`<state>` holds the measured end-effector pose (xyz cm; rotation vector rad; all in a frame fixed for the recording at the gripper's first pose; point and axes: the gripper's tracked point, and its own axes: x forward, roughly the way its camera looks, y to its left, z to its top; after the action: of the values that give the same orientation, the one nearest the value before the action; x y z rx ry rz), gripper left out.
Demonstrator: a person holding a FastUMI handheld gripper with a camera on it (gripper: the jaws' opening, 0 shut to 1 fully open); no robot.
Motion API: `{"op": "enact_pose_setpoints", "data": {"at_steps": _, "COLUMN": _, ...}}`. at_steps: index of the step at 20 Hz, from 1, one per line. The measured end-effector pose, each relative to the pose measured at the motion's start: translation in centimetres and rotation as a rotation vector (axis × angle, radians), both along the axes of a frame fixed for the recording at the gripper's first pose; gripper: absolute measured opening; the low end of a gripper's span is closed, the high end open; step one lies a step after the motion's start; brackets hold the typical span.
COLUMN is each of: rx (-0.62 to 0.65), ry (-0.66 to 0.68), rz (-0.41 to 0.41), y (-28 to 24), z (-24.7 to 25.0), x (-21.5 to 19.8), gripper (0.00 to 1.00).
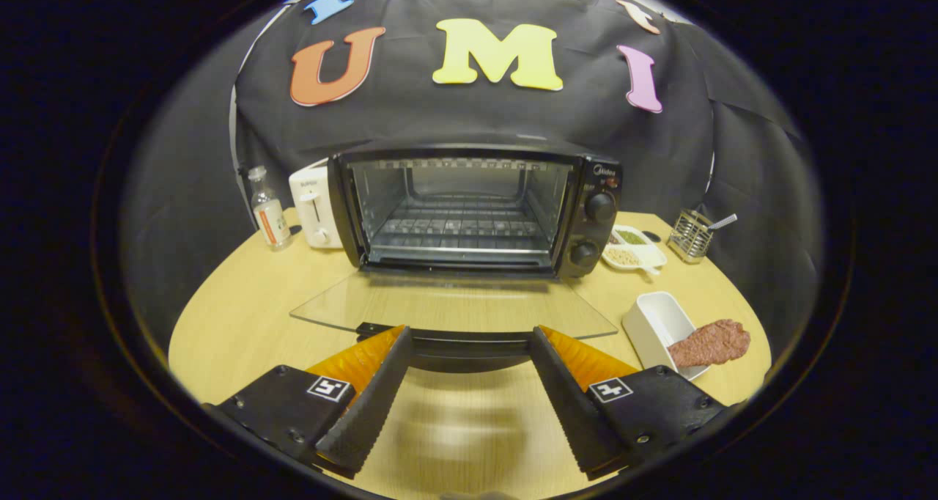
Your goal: Open the toaster oven, put the food inside, and close the toaster oven door.
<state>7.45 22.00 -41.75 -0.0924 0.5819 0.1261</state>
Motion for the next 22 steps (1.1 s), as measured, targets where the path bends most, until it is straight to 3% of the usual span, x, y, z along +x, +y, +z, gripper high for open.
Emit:
{"op": "enact_pose_setpoints", "data": {"at_steps": 7, "rx": -0.012, "ry": 0.112, "rz": -0.008, "y": -0.4, "z": -3.9, "x": -0.9, "gripper": 1.00}}
{"op": "enact_pose_setpoints", "data": {"at_steps": 12, "rx": -0.038, "ry": 0.112, "rz": 0.019, "y": -0.4, "z": -4.0, "x": -0.9, "gripper": 1.00}}
{"op": "enact_pose_setpoints", "data": {"at_steps": 17, "rx": -0.018, "ry": 0.041, "rz": 0.086, "y": -2.3, "z": -0.1, "x": -0.2, "gripper": 1.00}}
{"op": "enact_pose_setpoints", "data": {"at_steps": 22, "rx": -0.075, "ry": -0.070, "rz": 0.097, "y": -11.4, "z": 6.0, "x": 3.3, "gripper": 1.00}}
